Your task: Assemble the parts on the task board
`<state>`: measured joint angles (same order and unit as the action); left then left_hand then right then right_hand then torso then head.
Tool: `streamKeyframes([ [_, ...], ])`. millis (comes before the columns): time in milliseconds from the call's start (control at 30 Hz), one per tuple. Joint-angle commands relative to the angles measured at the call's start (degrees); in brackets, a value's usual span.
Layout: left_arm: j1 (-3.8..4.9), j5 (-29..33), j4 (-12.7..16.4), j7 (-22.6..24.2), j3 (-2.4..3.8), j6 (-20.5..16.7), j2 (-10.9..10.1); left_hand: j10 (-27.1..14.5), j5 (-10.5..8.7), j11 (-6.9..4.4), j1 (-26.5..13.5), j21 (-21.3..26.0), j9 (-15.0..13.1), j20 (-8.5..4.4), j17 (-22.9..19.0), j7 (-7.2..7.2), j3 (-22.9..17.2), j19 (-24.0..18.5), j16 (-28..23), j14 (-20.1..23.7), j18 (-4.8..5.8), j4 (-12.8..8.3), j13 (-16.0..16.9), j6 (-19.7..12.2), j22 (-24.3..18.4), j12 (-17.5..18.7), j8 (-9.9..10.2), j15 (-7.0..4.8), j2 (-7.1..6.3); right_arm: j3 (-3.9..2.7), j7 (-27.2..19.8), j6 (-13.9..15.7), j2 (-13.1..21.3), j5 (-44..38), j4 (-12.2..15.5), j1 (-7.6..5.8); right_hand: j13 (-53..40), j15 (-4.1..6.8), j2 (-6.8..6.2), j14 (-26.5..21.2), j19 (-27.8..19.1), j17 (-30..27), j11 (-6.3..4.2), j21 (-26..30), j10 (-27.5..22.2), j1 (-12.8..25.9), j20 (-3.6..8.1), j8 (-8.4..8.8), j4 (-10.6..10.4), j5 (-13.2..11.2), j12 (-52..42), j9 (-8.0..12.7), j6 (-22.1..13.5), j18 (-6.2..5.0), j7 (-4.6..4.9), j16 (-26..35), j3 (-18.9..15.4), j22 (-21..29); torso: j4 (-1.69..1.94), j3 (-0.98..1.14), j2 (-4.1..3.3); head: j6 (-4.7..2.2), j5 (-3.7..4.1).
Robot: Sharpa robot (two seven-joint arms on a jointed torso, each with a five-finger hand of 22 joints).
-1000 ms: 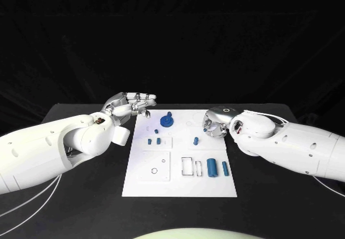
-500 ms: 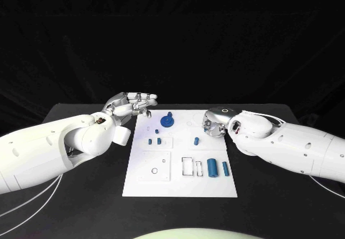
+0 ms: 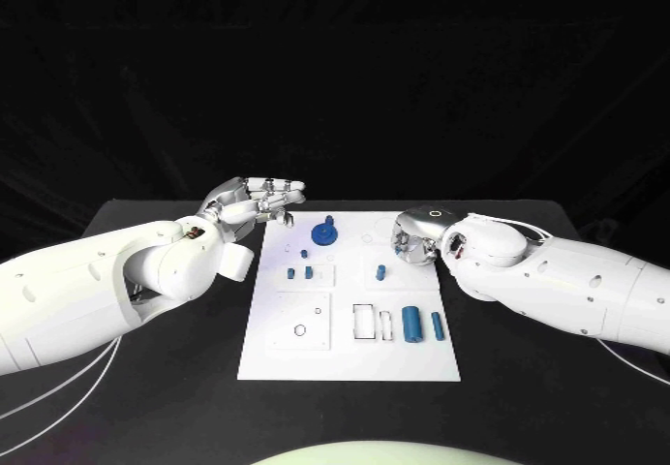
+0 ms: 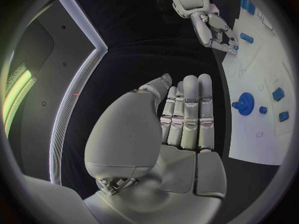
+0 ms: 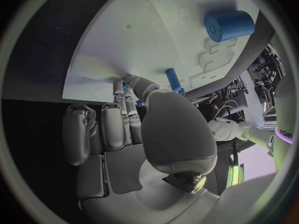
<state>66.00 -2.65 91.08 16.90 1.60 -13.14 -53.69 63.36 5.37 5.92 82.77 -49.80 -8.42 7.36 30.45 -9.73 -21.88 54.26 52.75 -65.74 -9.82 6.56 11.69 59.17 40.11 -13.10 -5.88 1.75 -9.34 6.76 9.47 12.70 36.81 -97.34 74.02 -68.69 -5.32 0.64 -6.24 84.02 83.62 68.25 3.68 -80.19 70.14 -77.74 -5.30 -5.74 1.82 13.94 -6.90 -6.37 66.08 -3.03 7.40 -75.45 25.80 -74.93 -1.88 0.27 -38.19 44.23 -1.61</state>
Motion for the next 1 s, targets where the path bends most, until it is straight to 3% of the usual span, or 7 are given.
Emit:
streamKeyframes([
  [33, 0.05, 0.4, 0.2, 0.1, 0.05, 1.1, 0.0, -0.5, -0.13, -0.01, 0.4, 0.2, 0.1, -0.09, -0.1, 0.00, 0.2, 0.3, 0.0, 0.4, -0.76, 0.0, 0.1, -0.4, -0.1, -0.2, -0.3, 0.00, 0.35, 0.37, -0.7, -2.5, -0.3, 0.3, 0.3, 0.61, 0.2, 0.23, -0.03, 2.4, 0.7, 0.1, 0.02, -0.4, 0.1, 0.3, 0.08, -0.04, 0.1, -0.4, 0.0, -0.1, 0.2, 0.51, 0.10, -0.2, 0.1, -7.0, 0.02, -0.02, 0.02, 0.07, -0.01],
  [600, 0.07, 0.4, 0.0, -0.4, 0.05, 1.4, 0.0, -0.9, -0.10, 0.10, 0.8, 0.4, 0.2, -0.09, -0.2, -0.11, 0.4, 0.4, 0.1, 0.6, -0.75, -0.4, 0.1, -0.7, -0.2, -0.3, -0.3, 0.06, 0.55, 0.37, -0.5, -1.6, -0.4, 0.2, 0.2, 0.64, 0.2, 0.07, -0.70, 2.3, 0.6, 0.0, 0.24, -0.4, -0.3, 0.9, 0.01, 0.32, 0.1, -0.5, 0.4, -0.1, -0.4, 0.49, 0.31, -0.3, -0.1, -7.1, -0.01, -0.01, -0.01, 0.11, -0.20],
  [767, 0.08, 0.3, 0.0, -0.4, 0.05, 1.4, 0.0, -1.0, -0.09, 0.10, 1.0, 0.4, 0.2, -0.09, -0.3, -0.12, 0.5, 0.5, 0.1, 0.6, -0.75, -0.5, 0.1, -0.7, -0.2, -0.4, -0.4, 0.07, 0.68, 0.37, -0.7, -1.4, -0.4, 0.3, 0.2, 0.64, -0.1, 0.18, -0.33, 2.3, 0.7, 0.3, -0.01, -0.7, 0.4, 0.8, 0.02, -0.02, 0.1, -0.5, 0.1, -0.4, 0.3, 0.57, 0.04, -0.6, 0.1, -7.5, -0.04, 0.00, 0.00, 0.17, -0.27],
  [1000, 0.08, 0.3, 0.0, -0.5, 0.05, 1.4, 0.0, -1.0, -0.09, 0.10, 1.2, 0.4, 0.2, -0.10, -0.3, -0.12, 0.5, 0.5, 0.1, 0.6, -0.76, -0.6, 0.1, -0.7, -0.2, -0.4, -0.4, 0.06, 0.74, 0.37, -0.6, 0.7, -0.2, 0.5, 0.2, 0.65, -0.8, 0.87, 1.34, 2.5, 1.5, 1.2, -0.87, -2.1, 2.6, 0.5, 0.49, -1.16, 0.1, -0.8, -0.7, -1.4, 2.2, 0.89, -0.85, -1.3, 0.4, -8.7, -0.03, 0.02, 0.03, 0.20, -0.31],
])
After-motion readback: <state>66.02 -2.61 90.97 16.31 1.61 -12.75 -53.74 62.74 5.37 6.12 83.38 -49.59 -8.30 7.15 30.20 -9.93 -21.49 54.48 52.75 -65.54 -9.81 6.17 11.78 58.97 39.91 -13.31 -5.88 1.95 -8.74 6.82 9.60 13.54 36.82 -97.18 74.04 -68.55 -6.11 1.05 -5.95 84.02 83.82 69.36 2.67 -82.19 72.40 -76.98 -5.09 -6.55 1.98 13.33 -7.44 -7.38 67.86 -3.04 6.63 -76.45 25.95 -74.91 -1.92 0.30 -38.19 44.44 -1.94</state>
